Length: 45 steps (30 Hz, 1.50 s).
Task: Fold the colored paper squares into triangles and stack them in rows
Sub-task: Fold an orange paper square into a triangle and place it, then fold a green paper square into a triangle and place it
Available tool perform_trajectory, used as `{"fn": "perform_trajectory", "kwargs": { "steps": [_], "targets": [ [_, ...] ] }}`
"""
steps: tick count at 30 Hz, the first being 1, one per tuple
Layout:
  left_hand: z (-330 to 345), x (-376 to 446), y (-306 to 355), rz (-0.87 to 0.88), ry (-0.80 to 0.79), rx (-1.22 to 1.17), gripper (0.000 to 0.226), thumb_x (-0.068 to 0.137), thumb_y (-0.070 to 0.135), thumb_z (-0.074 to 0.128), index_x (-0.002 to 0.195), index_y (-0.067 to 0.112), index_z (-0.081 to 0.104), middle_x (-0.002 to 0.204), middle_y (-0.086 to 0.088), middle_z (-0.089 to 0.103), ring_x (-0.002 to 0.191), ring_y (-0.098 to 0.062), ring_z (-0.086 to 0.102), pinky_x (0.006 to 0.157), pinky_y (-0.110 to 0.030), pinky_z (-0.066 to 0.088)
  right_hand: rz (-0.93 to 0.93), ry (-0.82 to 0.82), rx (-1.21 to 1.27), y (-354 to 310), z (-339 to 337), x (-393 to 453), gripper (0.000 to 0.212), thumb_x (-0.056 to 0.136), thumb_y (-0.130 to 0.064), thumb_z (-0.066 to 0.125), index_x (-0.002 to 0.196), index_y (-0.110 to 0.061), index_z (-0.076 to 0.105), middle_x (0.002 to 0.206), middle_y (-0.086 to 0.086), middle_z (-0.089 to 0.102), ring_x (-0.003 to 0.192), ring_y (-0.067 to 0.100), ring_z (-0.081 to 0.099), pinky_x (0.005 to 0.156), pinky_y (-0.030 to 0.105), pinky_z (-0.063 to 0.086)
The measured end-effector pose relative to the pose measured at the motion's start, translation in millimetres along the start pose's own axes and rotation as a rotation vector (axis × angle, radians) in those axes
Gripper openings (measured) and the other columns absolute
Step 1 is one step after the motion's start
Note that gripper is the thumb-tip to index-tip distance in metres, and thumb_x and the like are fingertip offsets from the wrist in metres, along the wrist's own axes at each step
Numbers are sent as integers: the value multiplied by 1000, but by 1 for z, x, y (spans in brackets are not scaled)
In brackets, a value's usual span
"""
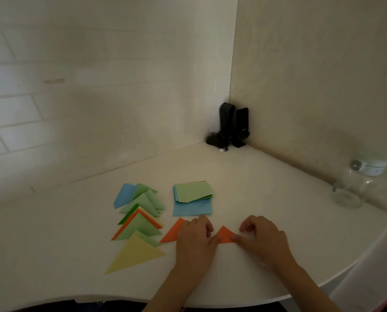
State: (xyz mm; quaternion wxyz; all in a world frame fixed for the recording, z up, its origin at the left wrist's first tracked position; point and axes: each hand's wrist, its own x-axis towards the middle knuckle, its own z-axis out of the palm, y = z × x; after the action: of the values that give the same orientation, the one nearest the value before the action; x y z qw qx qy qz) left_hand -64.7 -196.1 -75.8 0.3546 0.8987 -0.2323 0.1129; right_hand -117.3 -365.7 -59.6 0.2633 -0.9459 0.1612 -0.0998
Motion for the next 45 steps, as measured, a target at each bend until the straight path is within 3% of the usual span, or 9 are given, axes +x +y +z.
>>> {"fn": "perform_trajectory", "kwargs": {
  "steps": [5,10,15,22,29,33,37,41,45],
  "targets": [
    [-6,2,-8,-8,-61,-166,18,75,13,70,78,22,55,74,11,56,73,-7,53,64,-15,41,1,-88,47,4,-5,5,22,72,-48,69,73,-43,48,86,-19,53,78,-1,47,85,32,43],
    [-15,0,-7,11,-66,-177,16,74,3,68,79,17,62,72,15,55,73,1,52,66,-9,39,-10,-139,114,8,-9,6,18,74,-37,72,75,-39,54,83,-19,53,73,-1,47,75,21,41],
    [-11,-8,9,157,-57,101,14,89,17,54,102,19,57,95,4,56,87,-11,49,75,-24,43,-5,-98,90,6,-6,1,18,77,-39,67,70,-44,51,89,-18,53,78,-1,48,87,30,41],
    [-2,-7,36,-1,-95,185,26,89,21,57,114,16,50,108,-5,51,98,-19,48,77,-25,38,-12,-40,55,2,-2,-8,14,82,-43,61,74,-46,49,97,-15,53,93,6,49,84,30,32],
    [-5,-4,32,-12,-72,-110,17,84,9,60,98,18,57,69,13,51,62,0,48,58,-10,36,-27,-6,56,5,-1,-8,20,81,-44,61,69,-48,47,96,-17,52,94,5,50,84,29,32],
    [-9,-4,24,52,64,-167,13,83,8,61,89,19,61,66,10,55,61,-2,50,58,-14,38,-31,27,177,5,-2,-7,15,75,-44,69,70,-42,55,88,-18,56,82,0,53,85,31,41],
    [-34,1,-2,5,176,-186,12,84,11,65,86,23,62,63,15,54,63,-2,52,57,-12,36,-147,216,243,-3,4,5,16,76,-24,73,78,-33,60,85,-15,60,69,2,57,72,27,47],
    [-56,-1,-29,-82,165,-111,13,85,18,64,87,30,59,72,11,61,70,-7,56,62,-23,44,-337,237,144,-27,18,29,23,79,-19,70,100,-27,65,101,-12,61,90,9,61,81,38,49],
    [-63,-2,-44,-94,199,83,10,83,24,65,88,32,61,74,11,63,72,-13,55,72,-34,44,-401,143,70,-64,33,57,35,84,-18,63,119,-23,59,124,-5,58,116,12,53,95,33,37]
  ]
}}
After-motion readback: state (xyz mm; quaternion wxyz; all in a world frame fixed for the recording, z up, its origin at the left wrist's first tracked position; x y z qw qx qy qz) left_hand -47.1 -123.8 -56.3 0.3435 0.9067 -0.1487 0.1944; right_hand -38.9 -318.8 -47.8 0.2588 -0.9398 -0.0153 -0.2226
